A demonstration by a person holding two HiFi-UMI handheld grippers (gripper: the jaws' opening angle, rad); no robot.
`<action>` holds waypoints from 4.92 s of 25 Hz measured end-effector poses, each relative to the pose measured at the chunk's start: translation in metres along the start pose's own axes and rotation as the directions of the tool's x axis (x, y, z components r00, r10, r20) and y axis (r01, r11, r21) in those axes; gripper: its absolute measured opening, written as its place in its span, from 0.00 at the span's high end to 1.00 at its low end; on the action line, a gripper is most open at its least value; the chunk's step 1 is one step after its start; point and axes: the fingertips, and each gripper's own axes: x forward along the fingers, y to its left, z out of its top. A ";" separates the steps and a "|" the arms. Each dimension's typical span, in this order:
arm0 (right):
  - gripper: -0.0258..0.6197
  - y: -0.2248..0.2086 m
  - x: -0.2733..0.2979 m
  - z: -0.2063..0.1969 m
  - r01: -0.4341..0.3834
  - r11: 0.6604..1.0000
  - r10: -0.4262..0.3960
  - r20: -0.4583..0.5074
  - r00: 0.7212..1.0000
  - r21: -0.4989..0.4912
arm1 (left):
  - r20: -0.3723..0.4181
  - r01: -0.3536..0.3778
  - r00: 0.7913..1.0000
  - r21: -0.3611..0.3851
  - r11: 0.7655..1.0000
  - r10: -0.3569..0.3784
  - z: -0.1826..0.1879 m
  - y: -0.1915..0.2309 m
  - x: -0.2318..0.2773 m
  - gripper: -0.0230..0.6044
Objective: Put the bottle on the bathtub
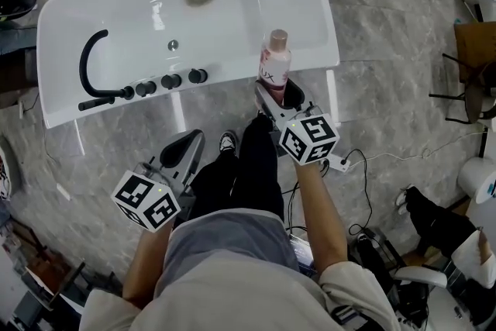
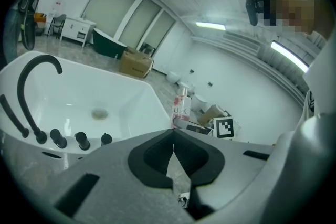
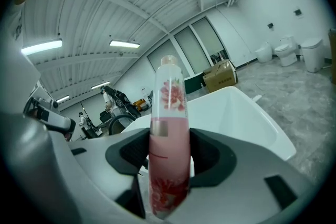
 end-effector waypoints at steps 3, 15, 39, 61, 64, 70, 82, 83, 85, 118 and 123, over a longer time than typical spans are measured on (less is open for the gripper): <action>0.61 -0.008 0.007 -0.006 -0.001 1.000 0.001 -0.012 1.000 -0.020 | 0.001 -0.006 1.000 -0.003 1.000 0.006 -0.001 -0.001 0.002 0.95; 0.62 -0.039 0.054 -0.036 0.058 0.994 -0.061 -0.025 0.998 -0.097 | -0.043 -0.049 0.998 -0.033 0.998 0.048 -0.024 0.016 0.003 0.95; 0.61 -0.095 0.113 -0.072 0.199 0.973 -0.204 -0.033 0.978 -0.117 | -0.125 -0.073 0.990 -0.050 0.996 0.066 -0.058 0.041 0.011 0.95; 0.62 -0.128 0.137 -0.065 0.351 0.921 -0.333 0.124 0.935 -0.168 | -0.178 -0.096 0.981 -0.084 0.992 0.080 -0.093 0.044 0.016 0.95; 0.62 -0.132 0.141 -0.063 0.357 0.917 -0.337 0.133 0.932 -0.178 | -0.175 -0.095 0.981 -0.086 0.992 0.079 -0.094 0.043 0.018 0.95; 0.62 -0.139 0.143 -0.069 0.379 0.909 -0.357 0.143 0.923 -0.175 | -0.178 -0.100 0.980 -0.086 0.991 0.084 -0.096 0.046 0.017 0.95; 0.61 -0.130 0.129 -0.077 0.394 0.890 -0.366 0.154 0.918 -0.231 | -0.179 -0.090 0.981 -0.086 0.992 0.074 -0.097 0.045 0.017 0.95; 0.61 -0.129 0.127 -0.078 0.395 0.890 -0.368 0.151 0.917 -0.227 | -0.176 -0.088 0.982 -0.087 0.992 0.072 -0.096 0.045 0.018 0.95; 0.61 -0.128 0.122 -0.081 0.399 0.891 -0.374 0.145 0.916 -0.219 | -0.169 -0.084 0.983 -0.093 0.992 0.068 -0.094 0.045 0.018 0.95; 0.61 -0.103 0.092 -0.104 0.378 0.910 -0.380 0.020 0.925 -0.172 | -0.104 -0.020 0.995 -0.072 0.997 0.013 -0.069 0.029 0.016 0.95; 0.61 -0.096 0.083 -0.100 0.388 0.906 -0.392 0.012 0.920 -0.171 | -0.090 -0.001 0.996 -0.056 0.998 -0.004 -0.059 0.027 0.012 0.95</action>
